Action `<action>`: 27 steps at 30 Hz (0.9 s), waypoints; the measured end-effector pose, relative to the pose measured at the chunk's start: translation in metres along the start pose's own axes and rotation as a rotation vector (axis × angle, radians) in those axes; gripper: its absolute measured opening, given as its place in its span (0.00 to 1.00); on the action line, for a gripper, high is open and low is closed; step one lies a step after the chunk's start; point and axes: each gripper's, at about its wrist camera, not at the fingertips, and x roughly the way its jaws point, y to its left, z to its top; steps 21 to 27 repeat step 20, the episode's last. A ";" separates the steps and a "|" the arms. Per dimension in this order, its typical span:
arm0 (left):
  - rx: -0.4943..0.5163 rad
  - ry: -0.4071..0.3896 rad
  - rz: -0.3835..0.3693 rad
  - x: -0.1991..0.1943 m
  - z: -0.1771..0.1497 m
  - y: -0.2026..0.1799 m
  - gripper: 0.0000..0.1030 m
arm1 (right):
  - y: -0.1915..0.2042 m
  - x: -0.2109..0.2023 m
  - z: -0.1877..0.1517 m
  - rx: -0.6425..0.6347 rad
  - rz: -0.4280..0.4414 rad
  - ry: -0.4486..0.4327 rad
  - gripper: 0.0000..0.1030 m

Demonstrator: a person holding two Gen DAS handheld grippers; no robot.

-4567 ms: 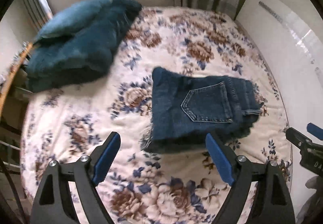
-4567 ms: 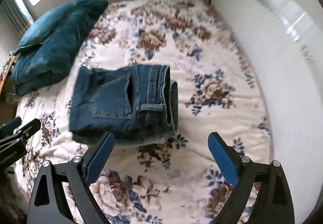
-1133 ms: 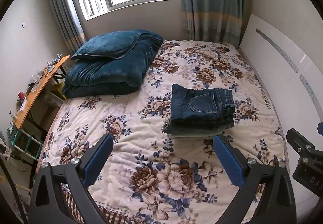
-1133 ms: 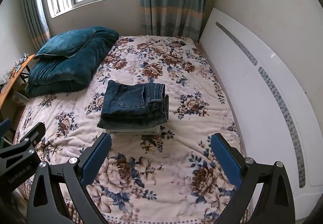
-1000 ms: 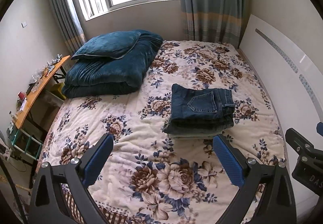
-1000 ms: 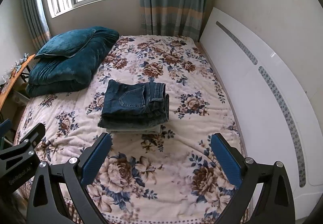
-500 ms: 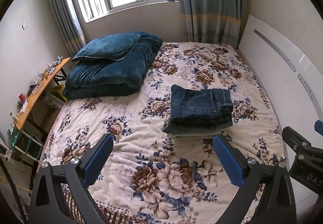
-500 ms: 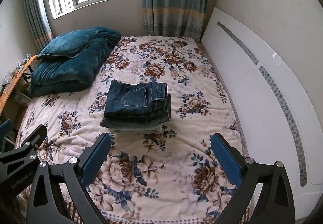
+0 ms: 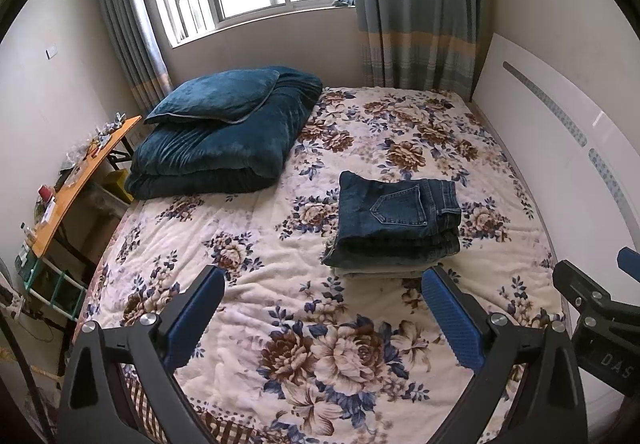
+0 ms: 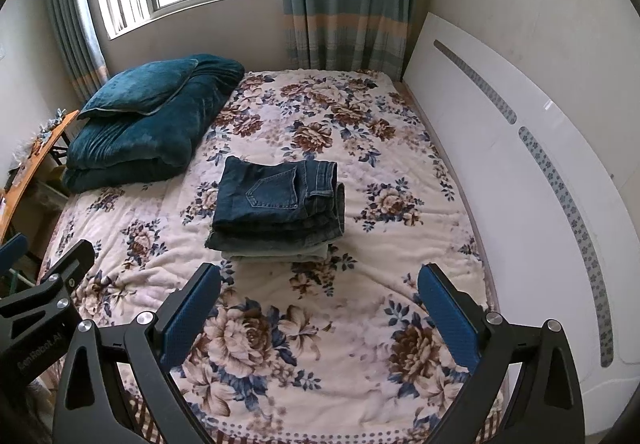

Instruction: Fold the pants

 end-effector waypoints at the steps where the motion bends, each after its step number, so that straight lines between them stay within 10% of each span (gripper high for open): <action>1: -0.002 -0.001 0.001 0.000 0.000 0.000 0.98 | 0.000 0.000 0.000 0.001 0.000 0.001 0.98; 27: 0.012 -0.036 -0.002 -0.008 0.000 -0.010 0.98 | -0.004 -0.004 -0.007 0.025 0.011 -0.013 0.98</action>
